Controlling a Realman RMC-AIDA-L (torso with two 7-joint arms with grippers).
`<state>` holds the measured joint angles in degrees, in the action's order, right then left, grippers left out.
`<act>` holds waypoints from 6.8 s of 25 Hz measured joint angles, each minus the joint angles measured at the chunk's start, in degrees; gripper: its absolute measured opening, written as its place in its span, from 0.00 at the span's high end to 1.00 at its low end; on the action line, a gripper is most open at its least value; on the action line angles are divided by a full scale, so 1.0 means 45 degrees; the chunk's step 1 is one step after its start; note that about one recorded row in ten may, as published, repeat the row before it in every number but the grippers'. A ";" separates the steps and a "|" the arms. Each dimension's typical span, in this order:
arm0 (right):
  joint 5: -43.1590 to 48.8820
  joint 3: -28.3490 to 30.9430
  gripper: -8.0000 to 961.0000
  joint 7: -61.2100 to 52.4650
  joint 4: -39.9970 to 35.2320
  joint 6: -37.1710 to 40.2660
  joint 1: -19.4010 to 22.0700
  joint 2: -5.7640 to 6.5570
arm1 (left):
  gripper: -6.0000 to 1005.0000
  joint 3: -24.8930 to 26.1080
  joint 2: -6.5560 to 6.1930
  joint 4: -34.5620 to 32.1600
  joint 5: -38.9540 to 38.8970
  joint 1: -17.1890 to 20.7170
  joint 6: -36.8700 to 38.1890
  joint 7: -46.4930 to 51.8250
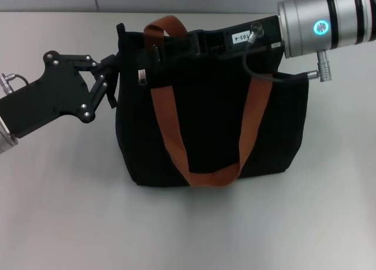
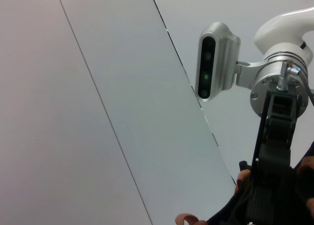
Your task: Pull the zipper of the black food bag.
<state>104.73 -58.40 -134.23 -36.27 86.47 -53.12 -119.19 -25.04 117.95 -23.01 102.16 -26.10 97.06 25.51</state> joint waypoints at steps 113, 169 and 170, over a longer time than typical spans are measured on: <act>0.0571 -0.1596 0.99 0.0538 -0.1328 -0.1118 -0.0240 -0.0017 | 0.97 0.0016 0.0079 -0.0297 -0.0358 -0.0316 0.1212 0.0876; 0.3352 -0.1824 0.99 -0.2539 -0.6107 -0.1025 0.2730 -0.0036 | 0.97 0.0053 0.0038 -0.0298 -0.0880 -0.0393 0.0616 0.0874; 0.3353 -0.1824 0.99 -0.2563 -0.6206 -0.1020 0.2810 -0.0036 | 0.97 0.0061 0.0037 -0.0297 -0.0880 -0.0396 0.0614 0.0876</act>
<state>119.81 -66.60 -145.77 -64.19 81.88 -40.48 -119.35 -24.77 118.11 -24.35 98.20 -27.88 99.82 29.45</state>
